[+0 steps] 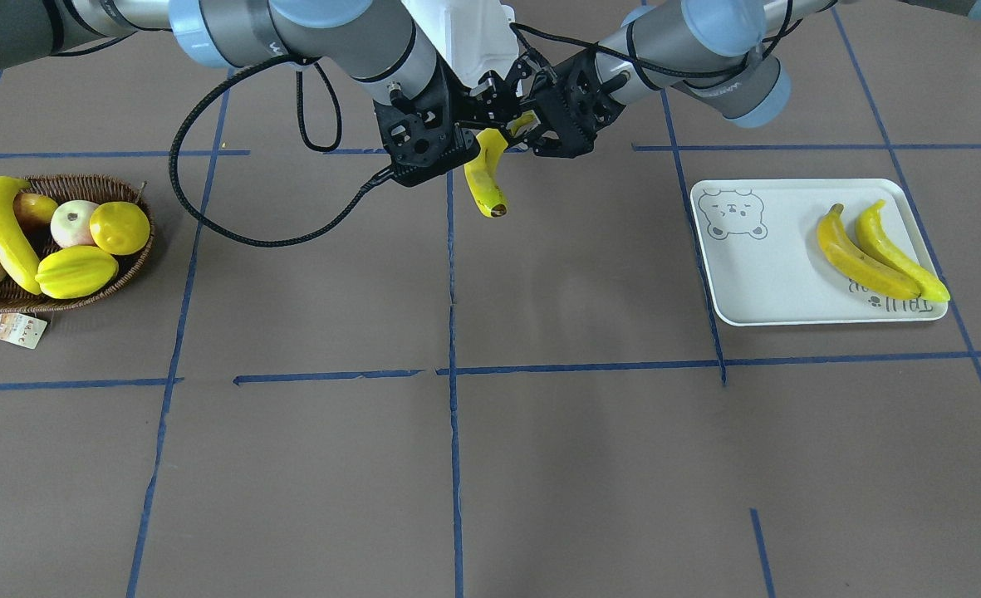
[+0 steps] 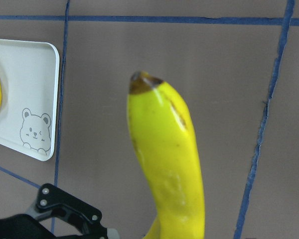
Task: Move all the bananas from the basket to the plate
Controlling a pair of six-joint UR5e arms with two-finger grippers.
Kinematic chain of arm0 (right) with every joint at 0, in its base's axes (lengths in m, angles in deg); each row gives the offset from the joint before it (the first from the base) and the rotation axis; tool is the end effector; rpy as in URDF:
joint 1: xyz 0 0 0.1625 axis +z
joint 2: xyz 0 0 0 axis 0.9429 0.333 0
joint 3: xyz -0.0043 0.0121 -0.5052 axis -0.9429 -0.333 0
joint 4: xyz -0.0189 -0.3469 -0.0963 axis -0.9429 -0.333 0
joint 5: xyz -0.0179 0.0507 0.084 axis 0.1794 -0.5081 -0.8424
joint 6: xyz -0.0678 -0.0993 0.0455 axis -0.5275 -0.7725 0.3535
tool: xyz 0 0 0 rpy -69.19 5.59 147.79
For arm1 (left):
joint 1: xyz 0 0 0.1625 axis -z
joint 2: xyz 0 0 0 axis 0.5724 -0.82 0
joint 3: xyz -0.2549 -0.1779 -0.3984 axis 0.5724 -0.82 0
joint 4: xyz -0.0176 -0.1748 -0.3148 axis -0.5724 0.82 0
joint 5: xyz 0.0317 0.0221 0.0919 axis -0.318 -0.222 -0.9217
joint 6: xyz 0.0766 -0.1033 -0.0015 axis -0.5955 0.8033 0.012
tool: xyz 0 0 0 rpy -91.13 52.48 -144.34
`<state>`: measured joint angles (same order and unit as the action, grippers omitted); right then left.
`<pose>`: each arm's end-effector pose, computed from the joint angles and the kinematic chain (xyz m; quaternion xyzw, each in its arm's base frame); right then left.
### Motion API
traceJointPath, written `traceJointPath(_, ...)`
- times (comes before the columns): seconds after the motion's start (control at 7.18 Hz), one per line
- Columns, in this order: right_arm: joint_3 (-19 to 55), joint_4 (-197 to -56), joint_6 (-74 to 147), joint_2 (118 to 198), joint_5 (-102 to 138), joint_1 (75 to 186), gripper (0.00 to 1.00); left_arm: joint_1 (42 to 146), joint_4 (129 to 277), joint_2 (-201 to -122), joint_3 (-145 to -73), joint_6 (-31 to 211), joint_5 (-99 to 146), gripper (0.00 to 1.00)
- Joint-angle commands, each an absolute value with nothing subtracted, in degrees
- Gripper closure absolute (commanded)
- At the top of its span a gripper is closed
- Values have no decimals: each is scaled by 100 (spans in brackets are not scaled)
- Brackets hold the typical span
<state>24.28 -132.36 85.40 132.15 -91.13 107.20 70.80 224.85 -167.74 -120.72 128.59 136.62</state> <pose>-0.5228 -0.4477 0.1911 -0.0195 -0.5724 -0.0998 0.8137 0.4444 -0.3740 0.3162 0.1490 0.6737 0.2653 0.6735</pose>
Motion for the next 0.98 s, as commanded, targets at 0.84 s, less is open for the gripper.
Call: traceJointPath(0.84, 3275, -13290, 8492, 14636, -9241, 11448, 0, 8666, 22436, -14296, -12696, 15889, 14046, 100)
